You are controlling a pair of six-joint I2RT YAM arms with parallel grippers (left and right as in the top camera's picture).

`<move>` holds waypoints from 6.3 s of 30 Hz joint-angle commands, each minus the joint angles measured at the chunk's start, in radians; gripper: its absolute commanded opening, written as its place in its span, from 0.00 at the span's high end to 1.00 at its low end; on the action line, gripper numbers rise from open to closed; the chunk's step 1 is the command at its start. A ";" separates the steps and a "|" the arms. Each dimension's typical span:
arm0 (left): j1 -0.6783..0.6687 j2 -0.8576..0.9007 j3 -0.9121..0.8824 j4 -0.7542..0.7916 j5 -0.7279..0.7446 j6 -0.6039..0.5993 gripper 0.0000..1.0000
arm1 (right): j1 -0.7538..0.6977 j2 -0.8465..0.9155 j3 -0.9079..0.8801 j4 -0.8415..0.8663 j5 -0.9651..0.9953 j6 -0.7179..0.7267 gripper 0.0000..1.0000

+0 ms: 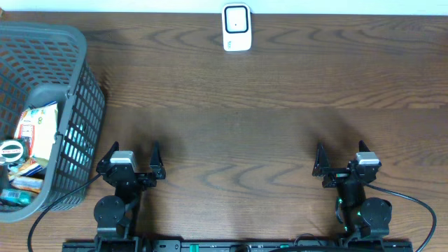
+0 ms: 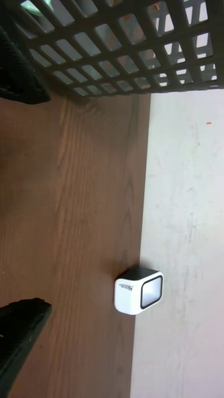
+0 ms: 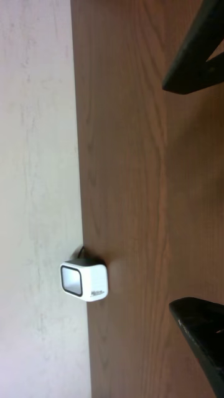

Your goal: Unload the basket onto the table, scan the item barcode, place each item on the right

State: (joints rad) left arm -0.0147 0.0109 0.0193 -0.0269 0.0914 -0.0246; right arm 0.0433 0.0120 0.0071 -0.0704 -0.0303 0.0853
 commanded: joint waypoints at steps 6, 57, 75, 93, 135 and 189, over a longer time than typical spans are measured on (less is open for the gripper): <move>0.001 -0.007 -0.015 0.135 0.490 -0.390 0.02 | 0.000 -0.005 -0.002 -0.004 0.001 -0.016 0.01; 0.299 1.617 2.306 -1.207 -0.278 -0.102 0.02 | 0.000 -0.005 -0.002 -0.004 0.001 -0.016 0.01; 0.522 1.672 2.272 -1.264 -0.303 0.000 0.02 | 0.000 -0.005 -0.002 -0.005 0.001 -0.016 0.01; 0.543 1.825 1.798 -1.061 -0.392 0.181 0.02 | 0.000 -0.005 -0.002 -0.004 0.001 -0.016 0.01; 0.590 1.950 1.388 -0.558 -0.392 0.554 0.03 | 0.000 -0.005 -0.002 -0.004 0.001 -0.016 0.01; 0.646 1.281 1.387 -0.421 -0.046 0.074 0.92 | 0.000 -0.005 -0.002 -0.005 0.001 -0.016 0.01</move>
State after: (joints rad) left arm 0.6319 1.3785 1.3983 -0.4801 0.0219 0.1356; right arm 0.0433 0.0120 0.0071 -0.0708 -0.0299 0.0849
